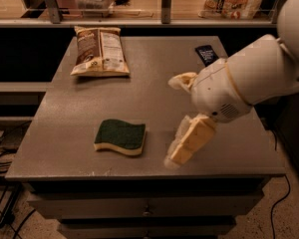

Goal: Pick sponge

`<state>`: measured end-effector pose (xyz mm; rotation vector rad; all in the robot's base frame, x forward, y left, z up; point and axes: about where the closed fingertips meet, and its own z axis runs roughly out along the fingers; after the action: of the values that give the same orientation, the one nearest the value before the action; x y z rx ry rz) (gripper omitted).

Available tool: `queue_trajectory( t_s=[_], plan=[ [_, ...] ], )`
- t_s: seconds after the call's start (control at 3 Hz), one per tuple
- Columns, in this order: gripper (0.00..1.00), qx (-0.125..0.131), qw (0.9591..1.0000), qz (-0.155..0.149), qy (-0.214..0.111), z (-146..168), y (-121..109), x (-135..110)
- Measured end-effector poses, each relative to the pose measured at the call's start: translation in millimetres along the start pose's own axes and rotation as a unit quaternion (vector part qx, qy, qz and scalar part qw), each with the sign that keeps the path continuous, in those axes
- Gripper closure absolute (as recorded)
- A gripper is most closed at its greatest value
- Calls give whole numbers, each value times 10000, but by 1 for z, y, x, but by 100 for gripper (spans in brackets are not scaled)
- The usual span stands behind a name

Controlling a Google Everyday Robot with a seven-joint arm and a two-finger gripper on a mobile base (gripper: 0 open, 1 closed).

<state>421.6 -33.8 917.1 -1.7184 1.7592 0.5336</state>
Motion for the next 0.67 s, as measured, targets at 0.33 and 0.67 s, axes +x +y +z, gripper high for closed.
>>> queue_trajectory(
  t_s=[0.33,0.67],
  plan=[
    [0,-145,9995,-189,-189,36,14,-24],
    [0,-292,9987,-314,-286,71,23,-40]
  ],
)
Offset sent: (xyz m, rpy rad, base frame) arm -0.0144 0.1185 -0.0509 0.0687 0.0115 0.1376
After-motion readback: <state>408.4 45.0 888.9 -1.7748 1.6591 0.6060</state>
